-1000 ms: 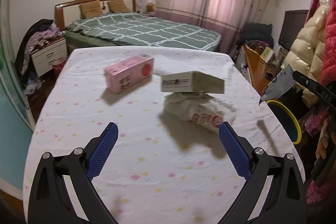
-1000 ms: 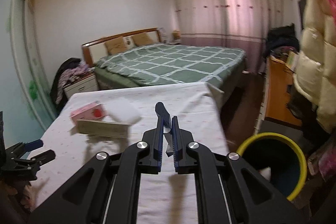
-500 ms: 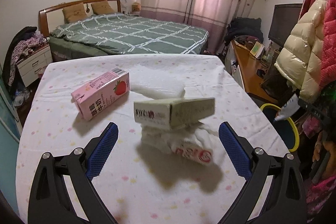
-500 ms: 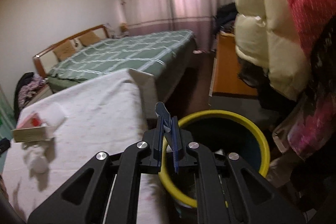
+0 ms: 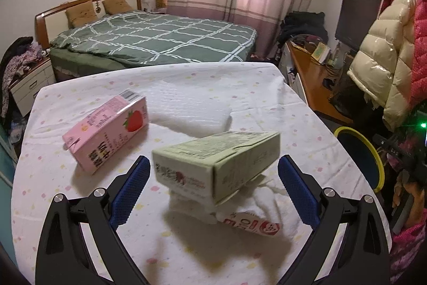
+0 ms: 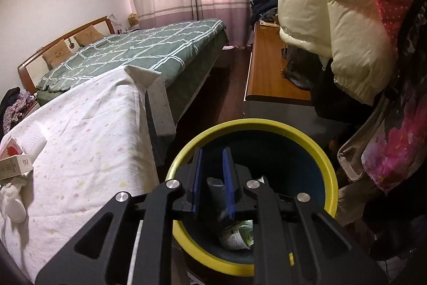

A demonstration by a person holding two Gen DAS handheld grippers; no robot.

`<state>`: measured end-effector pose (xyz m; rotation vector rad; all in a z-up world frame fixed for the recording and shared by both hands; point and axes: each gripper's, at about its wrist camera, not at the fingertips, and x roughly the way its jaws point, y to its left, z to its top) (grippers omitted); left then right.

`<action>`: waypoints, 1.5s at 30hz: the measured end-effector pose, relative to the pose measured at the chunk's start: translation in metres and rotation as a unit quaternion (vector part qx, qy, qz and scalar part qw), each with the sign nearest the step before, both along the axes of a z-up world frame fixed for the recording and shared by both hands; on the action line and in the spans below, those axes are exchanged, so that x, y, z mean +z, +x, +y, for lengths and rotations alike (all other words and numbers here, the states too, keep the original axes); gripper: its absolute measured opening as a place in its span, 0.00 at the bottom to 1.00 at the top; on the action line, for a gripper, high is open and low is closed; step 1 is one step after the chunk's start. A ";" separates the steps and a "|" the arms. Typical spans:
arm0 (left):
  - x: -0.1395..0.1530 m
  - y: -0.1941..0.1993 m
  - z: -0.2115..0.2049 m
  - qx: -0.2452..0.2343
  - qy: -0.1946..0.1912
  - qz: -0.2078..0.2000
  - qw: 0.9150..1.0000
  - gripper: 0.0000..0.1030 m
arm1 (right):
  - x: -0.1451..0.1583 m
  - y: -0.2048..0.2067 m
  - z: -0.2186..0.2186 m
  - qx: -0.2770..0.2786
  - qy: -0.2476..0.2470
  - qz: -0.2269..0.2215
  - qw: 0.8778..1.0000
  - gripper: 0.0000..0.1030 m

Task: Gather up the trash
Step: 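Drop the small item in the bin with the right tool while the left tool grasps the green-white box, then lift the green-white paper box off the sheet with the left tool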

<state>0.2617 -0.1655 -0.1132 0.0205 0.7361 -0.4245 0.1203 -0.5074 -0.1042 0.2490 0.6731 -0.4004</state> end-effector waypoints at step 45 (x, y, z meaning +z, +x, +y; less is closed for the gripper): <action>-0.010 0.070 -0.114 -0.185 0.167 0.118 0.961 0.92 | -0.007 -0.003 -0.016 0.007 0.036 -0.006 0.999 0.24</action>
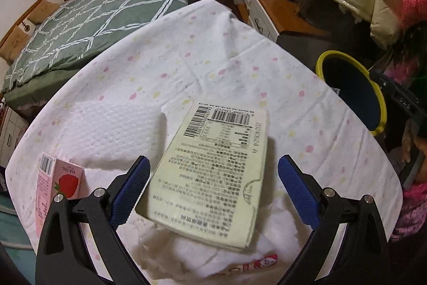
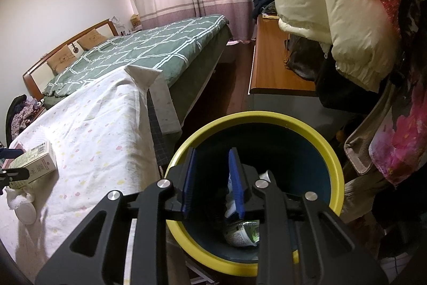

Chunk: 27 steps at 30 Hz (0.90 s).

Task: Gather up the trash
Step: 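Lift the green-white paper box off the sheet with the left tool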

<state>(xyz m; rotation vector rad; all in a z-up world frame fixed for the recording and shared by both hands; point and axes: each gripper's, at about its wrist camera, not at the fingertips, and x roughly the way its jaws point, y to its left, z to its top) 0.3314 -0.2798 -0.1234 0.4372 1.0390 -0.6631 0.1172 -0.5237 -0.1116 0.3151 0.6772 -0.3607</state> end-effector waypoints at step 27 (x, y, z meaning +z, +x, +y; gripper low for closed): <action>0.013 -0.020 -0.033 -0.005 0.004 -0.005 1.000 0.72 | 0.000 -0.027 -0.002 0.014 0.018 -0.012 1.000 0.24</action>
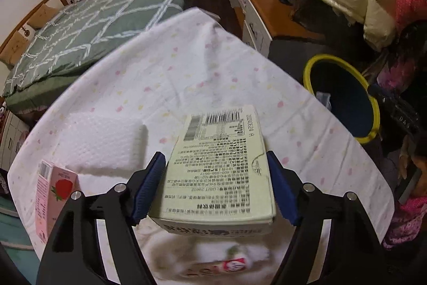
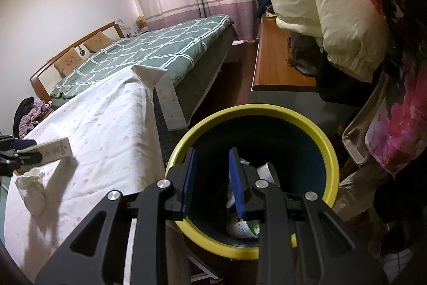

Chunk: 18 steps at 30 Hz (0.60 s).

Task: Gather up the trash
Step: 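Lift the green-white paper box off the sheet with the left tool, then carry the box over the yellow bin and release it with the left tool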

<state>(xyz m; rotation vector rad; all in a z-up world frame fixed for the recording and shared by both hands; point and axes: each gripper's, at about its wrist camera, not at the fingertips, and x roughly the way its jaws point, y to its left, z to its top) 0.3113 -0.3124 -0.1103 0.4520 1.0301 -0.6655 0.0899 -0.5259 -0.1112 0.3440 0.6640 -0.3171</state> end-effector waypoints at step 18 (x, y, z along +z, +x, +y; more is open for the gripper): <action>-0.031 -0.002 -0.046 0.007 0.068 0.015 0.998 0.69 | -0.003 -0.012 -0.007 0.003 0.011 -0.007 1.000 0.24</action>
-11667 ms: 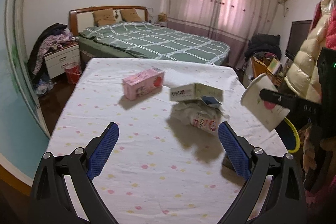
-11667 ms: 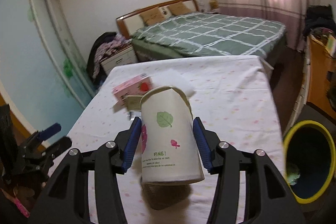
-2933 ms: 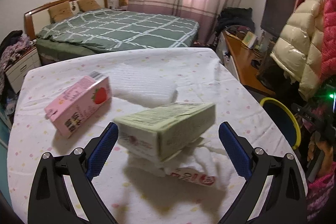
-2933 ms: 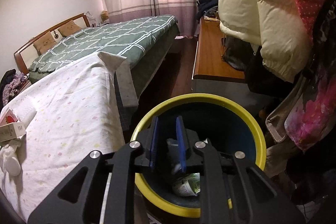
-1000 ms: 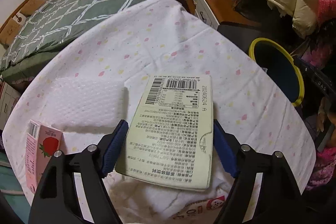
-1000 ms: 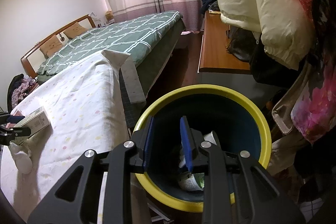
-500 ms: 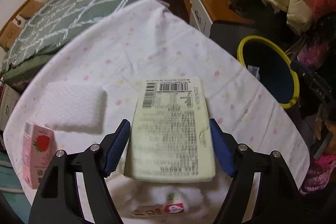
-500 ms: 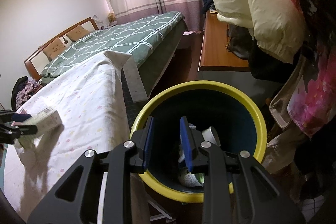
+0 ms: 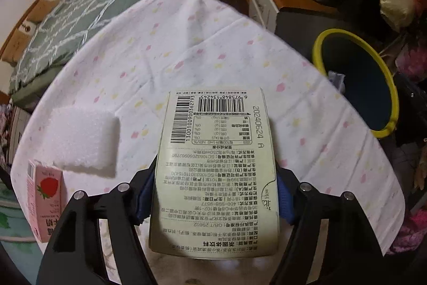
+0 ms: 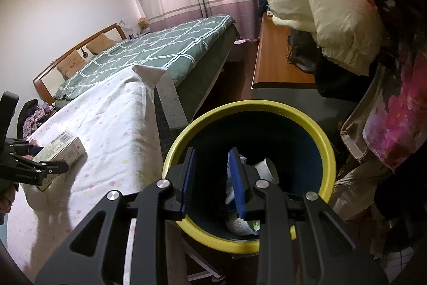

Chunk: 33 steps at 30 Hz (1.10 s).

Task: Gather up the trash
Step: 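Carry the box over the yellow bin and release it with the left tool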

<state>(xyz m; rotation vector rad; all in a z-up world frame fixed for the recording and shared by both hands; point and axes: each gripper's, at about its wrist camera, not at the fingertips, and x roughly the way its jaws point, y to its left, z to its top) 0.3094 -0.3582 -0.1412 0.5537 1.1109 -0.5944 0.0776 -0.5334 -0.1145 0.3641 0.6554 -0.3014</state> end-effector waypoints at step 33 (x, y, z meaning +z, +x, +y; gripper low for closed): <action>0.021 -0.079 -0.211 -0.123 -0.096 -0.009 0.988 0.77 | -0.001 -0.080 -0.051 -0.065 0.004 0.015 0.998 0.36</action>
